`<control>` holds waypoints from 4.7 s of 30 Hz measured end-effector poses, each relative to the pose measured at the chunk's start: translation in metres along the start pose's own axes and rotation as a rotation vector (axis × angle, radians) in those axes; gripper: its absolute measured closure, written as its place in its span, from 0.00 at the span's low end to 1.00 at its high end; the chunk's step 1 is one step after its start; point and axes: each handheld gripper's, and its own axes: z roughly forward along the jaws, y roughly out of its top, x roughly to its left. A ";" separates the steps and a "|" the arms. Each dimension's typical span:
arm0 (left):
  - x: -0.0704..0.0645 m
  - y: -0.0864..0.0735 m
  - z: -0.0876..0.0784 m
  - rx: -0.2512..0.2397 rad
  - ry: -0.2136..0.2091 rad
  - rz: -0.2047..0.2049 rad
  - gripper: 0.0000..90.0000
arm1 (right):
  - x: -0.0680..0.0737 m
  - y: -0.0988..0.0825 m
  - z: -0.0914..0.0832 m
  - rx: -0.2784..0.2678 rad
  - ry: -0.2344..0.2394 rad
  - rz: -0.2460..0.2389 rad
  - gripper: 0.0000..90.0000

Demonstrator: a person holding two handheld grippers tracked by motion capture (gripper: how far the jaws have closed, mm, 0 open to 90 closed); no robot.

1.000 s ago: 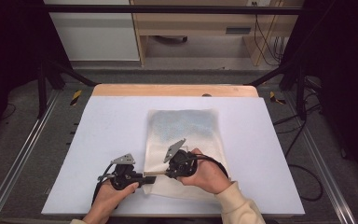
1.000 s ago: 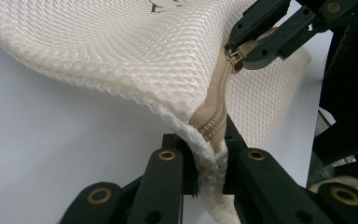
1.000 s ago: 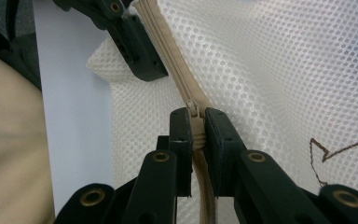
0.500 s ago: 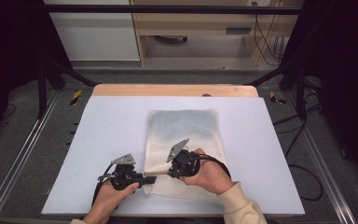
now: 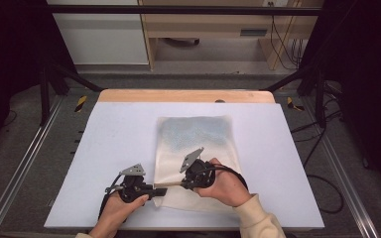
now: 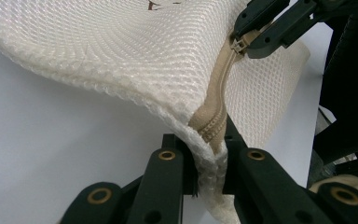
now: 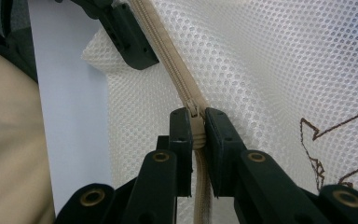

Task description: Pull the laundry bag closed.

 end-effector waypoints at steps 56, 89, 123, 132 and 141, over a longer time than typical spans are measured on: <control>-0.002 0.001 0.001 0.000 -0.007 0.015 0.92 | -0.005 -0.024 -0.014 -0.014 -0.017 0.054 0.91; -0.002 0.001 0.002 0.001 -0.008 0.020 0.92 | -0.006 -0.034 -0.020 -0.015 -0.029 0.075 0.91; -0.003 0.001 0.002 -0.001 -0.012 0.027 0.92 | -0.008 -0.046 -0.027 -0.029 -0.039 0.094 0.91; -0.003 0.001 0.002 -0.001 -0.011 0.027 0.92 | -0.009 -0.051 -0.030 -0.031 -0.043 0.108 0.91; -0.003 0.001 0.002 0.000 -0.007 0.028 0.92 | -0.009 -0.053 -0.031 -0.028 -0.041 0.105 0.91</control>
